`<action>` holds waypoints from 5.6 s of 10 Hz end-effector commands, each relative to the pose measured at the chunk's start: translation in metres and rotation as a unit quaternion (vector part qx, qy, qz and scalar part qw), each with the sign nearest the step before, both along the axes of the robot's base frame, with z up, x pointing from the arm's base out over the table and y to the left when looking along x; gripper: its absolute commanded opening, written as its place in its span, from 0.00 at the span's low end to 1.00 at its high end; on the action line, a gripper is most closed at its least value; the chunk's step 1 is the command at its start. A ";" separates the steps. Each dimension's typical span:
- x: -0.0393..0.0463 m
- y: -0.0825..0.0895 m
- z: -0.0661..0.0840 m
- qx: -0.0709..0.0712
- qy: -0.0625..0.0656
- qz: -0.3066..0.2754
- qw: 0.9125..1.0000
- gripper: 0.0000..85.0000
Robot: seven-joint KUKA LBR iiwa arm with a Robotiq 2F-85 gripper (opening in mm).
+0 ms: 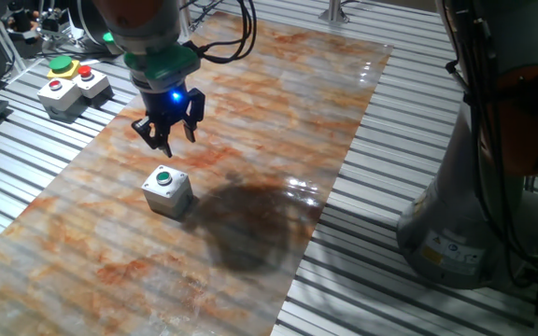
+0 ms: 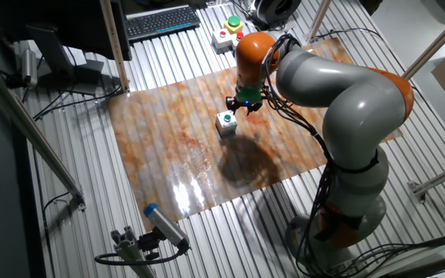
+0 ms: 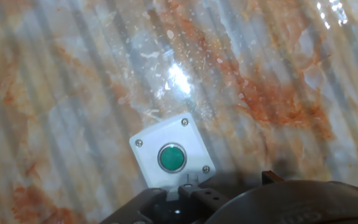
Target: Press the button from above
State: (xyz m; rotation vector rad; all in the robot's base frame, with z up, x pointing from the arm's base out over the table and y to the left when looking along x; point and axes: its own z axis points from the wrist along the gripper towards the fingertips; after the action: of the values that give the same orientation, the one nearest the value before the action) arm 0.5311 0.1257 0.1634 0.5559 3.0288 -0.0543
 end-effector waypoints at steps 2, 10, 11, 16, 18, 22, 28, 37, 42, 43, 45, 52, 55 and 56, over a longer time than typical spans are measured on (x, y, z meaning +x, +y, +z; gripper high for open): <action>0.0001 0.003 -0.001 -0.001 -0.002 0.002 1.000 0.60; -0.0013 0.005 -0.002 -0.004 -0.007 0.000 1.000 0.60; -0.0020 0.005 -0.002 -0.001 -0.006 0.001 1.000 0.60; -0.0040 0.005 -0.003 0.001 -0.004 0.004 1.000 0.40; -0.0047 0.005 -0.004 0.002 -0.001 0.004 1.000 0.40; -0.0048 0.005 -0.004 -0.002 -0.002 0.005 1.000 0.60; -0.0048 0.005 -0.004 0.003 0.003 0.007 1.000 0.40; -0.0048 0.005 -0.004 0.011 0.049 -0.029 0.998 0.60; -0.0048 0.005 -0.004 -0.023 0.037 -0.022 0.999 0.60; -0.0048 0.005 -0.004 -0.020 0.033 -0.018 0.999 0.60; -0.0048 0.005 -0.004 -0.022 0.031 -0.017 0.999 0.60; -0.0048 0.005 -0.004 -0.015 0.035 -0.021 0.999 0.60; -0.0048 0.005 -0.004 -0.014 0.035 -0.019 0.999 0.60; -0.0048 0.005 -0.004 -0.013 0.035 -0.019 0.999 0.60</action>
State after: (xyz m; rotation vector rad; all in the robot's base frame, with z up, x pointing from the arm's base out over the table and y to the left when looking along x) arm 0.5262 0.1311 0.1592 0.6236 3.0808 -0.1183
